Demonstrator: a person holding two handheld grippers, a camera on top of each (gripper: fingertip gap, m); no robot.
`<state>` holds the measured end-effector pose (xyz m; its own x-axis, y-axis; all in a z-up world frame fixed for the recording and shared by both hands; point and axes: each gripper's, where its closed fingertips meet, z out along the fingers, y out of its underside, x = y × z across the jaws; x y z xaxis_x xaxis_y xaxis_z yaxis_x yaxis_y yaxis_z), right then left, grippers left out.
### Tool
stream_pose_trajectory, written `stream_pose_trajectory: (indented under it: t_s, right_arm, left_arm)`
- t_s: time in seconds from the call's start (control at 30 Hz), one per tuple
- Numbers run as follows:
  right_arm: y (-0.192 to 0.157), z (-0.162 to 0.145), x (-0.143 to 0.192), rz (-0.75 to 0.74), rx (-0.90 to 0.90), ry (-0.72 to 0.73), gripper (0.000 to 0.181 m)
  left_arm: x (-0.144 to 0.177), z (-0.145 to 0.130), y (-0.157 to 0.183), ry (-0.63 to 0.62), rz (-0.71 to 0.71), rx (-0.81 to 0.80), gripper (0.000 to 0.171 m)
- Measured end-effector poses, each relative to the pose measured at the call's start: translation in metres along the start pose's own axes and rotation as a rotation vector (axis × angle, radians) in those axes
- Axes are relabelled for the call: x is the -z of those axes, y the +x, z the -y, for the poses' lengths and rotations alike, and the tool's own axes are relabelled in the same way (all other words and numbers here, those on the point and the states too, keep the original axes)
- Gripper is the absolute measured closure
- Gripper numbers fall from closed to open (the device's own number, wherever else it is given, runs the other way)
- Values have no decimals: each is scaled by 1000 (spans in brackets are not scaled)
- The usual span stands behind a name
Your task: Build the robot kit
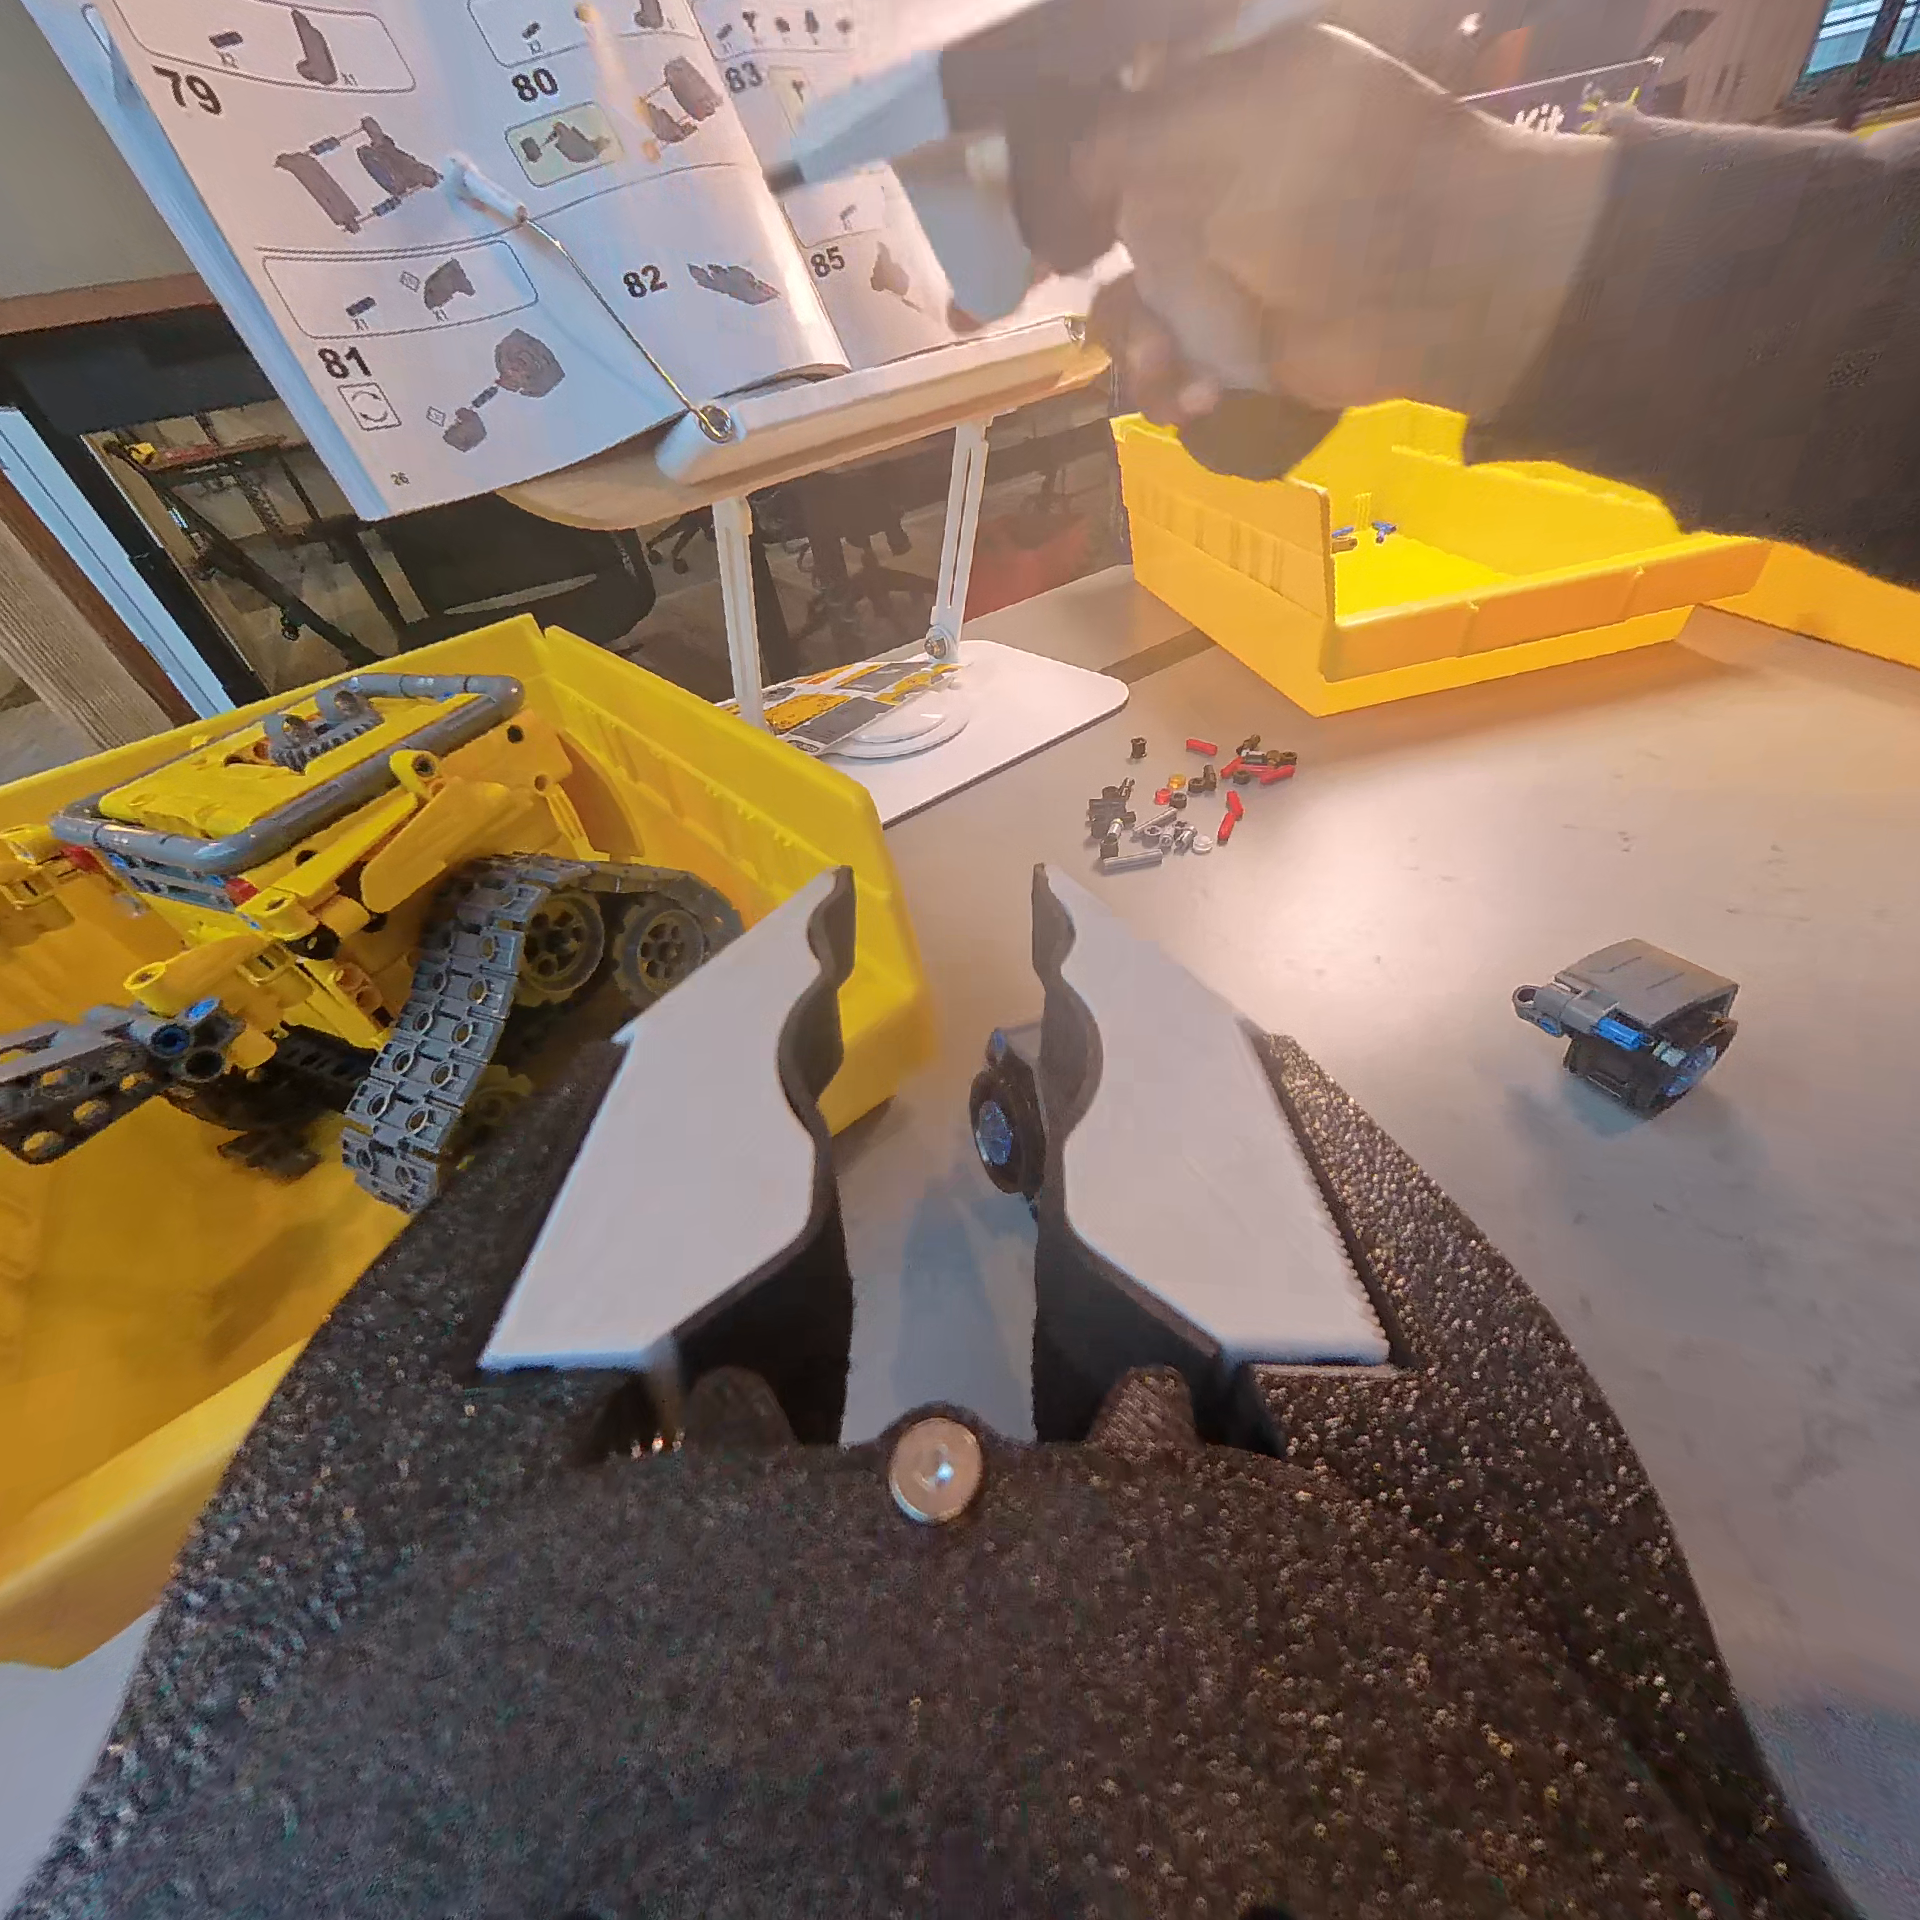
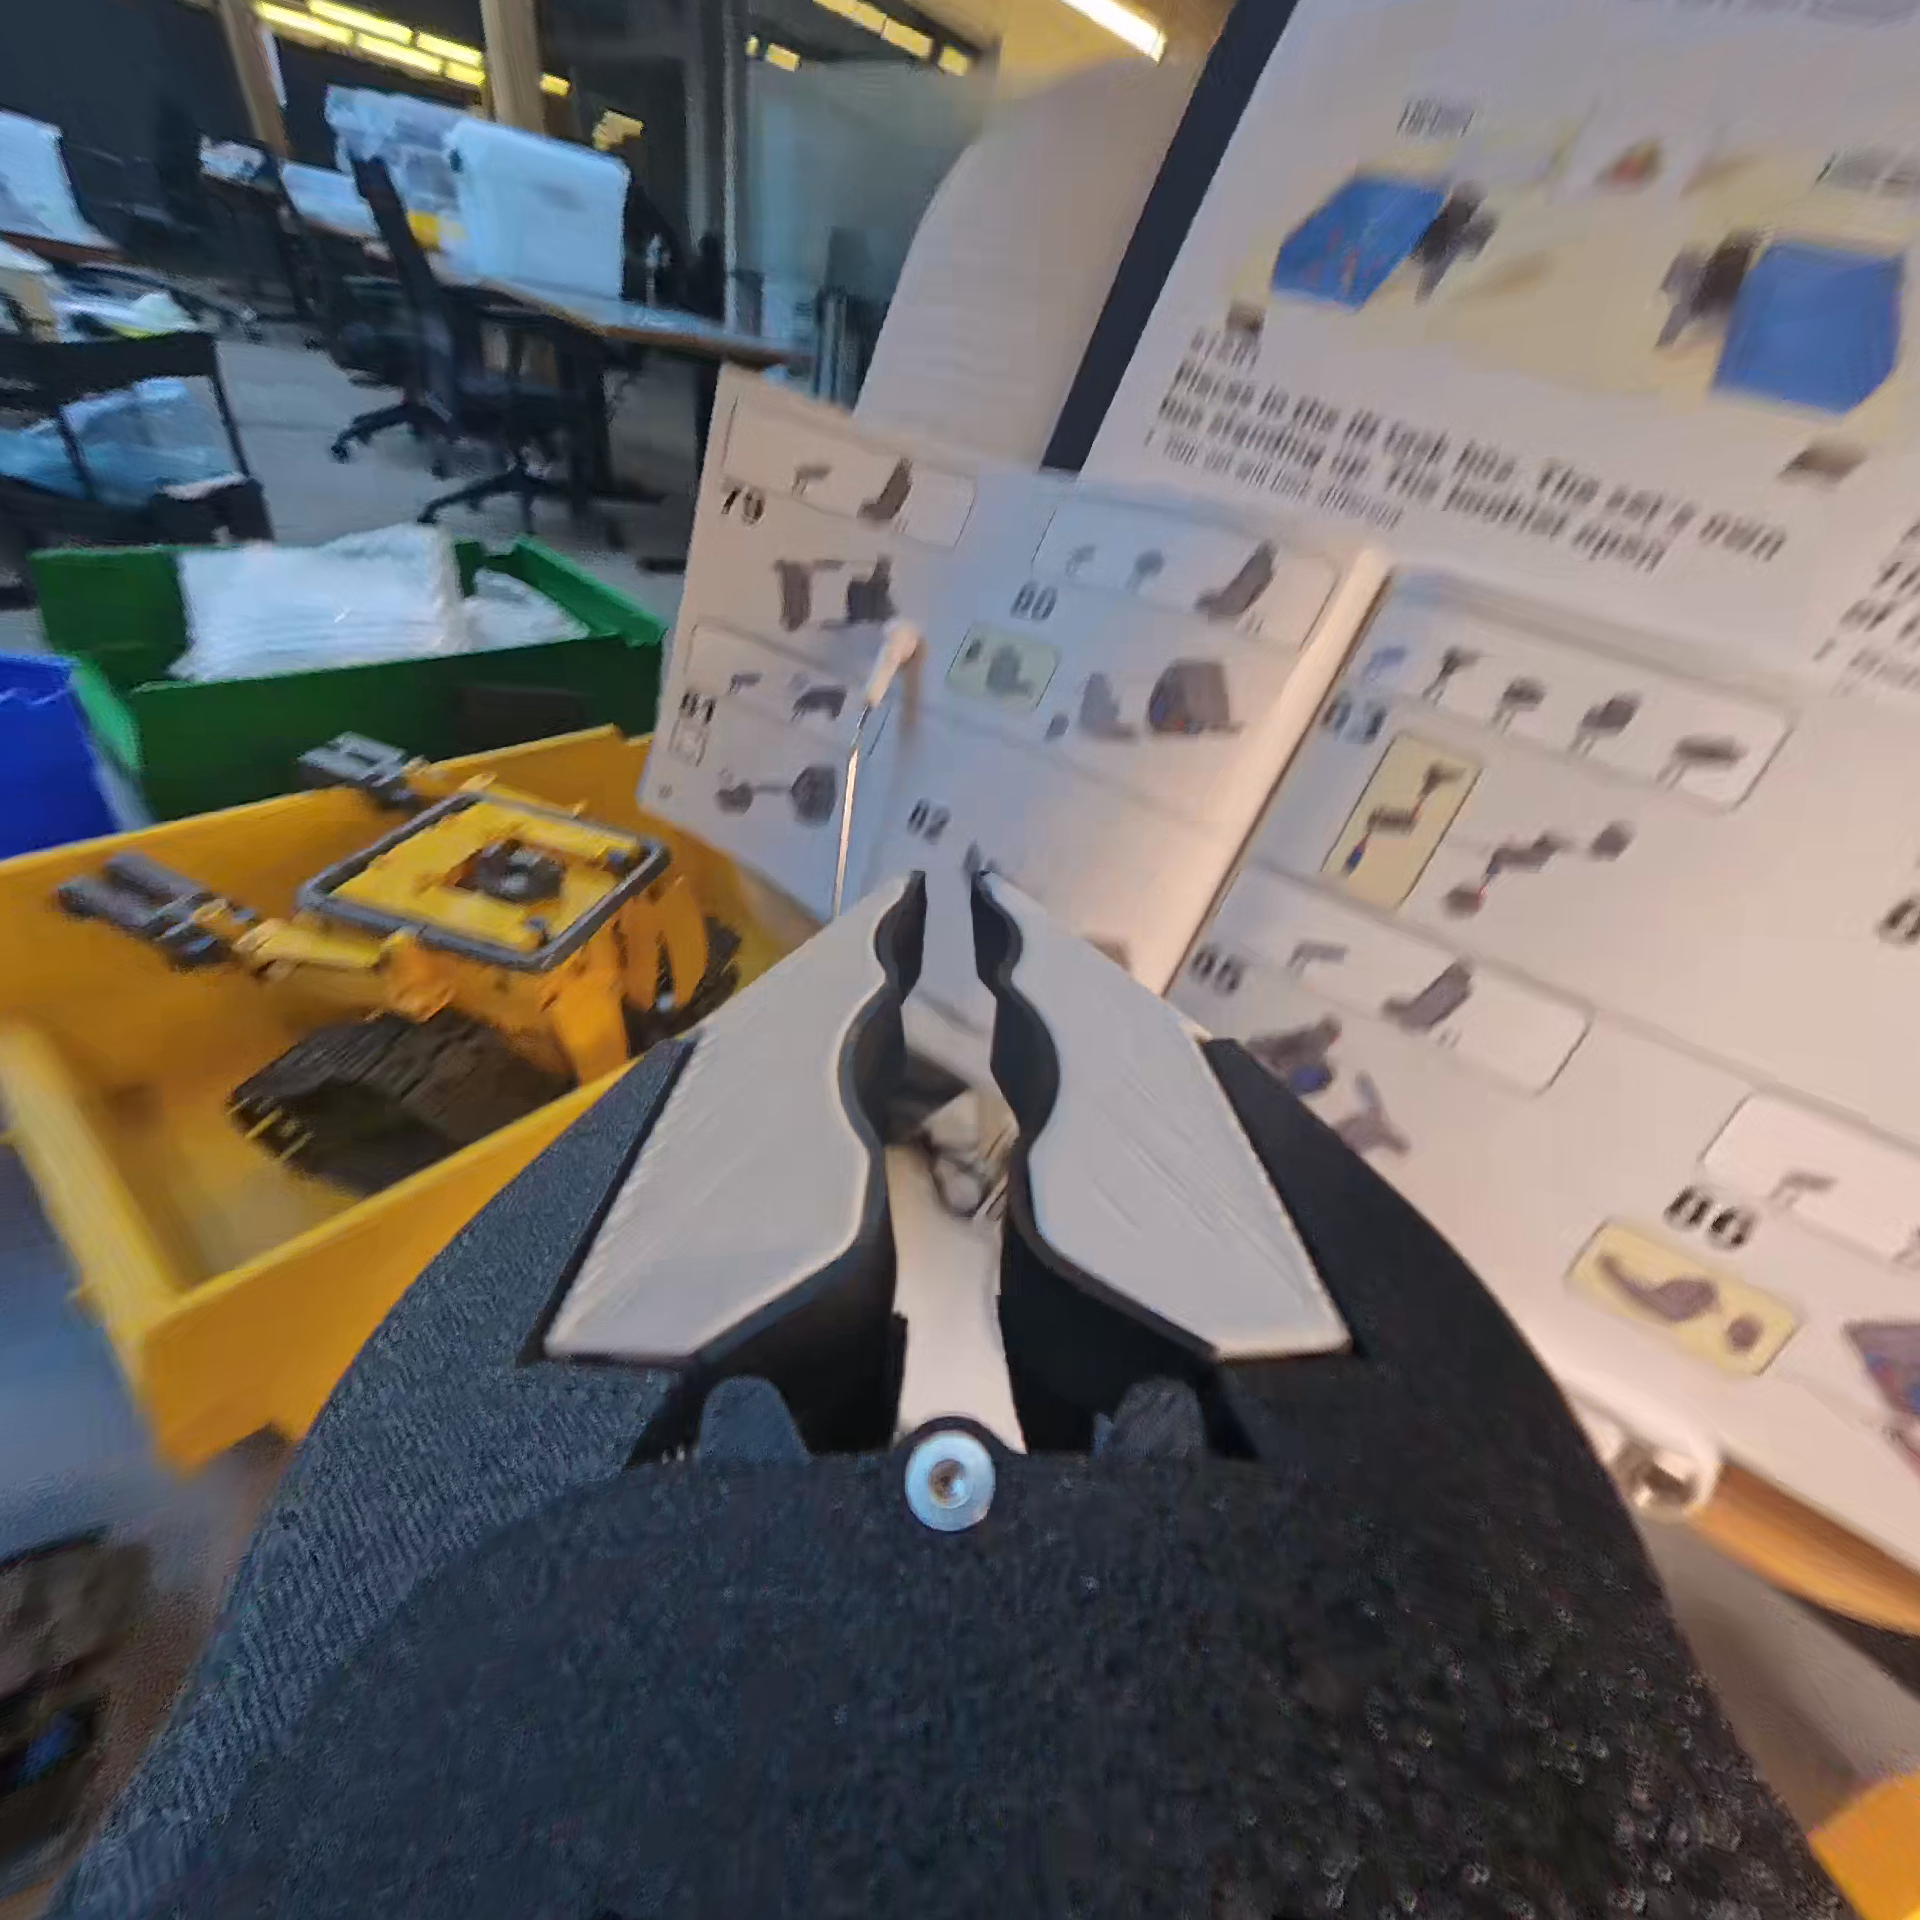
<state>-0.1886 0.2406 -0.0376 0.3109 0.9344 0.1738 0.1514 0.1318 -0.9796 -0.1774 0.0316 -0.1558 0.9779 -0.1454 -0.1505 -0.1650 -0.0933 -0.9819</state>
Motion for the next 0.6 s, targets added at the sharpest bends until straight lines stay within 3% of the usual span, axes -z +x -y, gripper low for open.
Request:
stream_pose_trajectory:
  t_s: [0.17, 0.3, 0.43, 0.6]
  right_arm:
    - [-51, -114, 64, 225, -53, -405, 165]
    - [-51, -178, 109, 180, -3, -620, 167]
    - [-35, -203, 118, 77, -8, -688, 173]
    - [-41, -201, 94, 71, -29, -684, 173]
  left_arm:
    - [-2, -1, 4, -4, -13, -3, 139]
    - [-4, -4, 7, -13, -22, -2, 139]
    - [-5, -5, 11, -20, -31, -12, 139]
    - [-4, -5, 10, -18, -26, -16, 139]
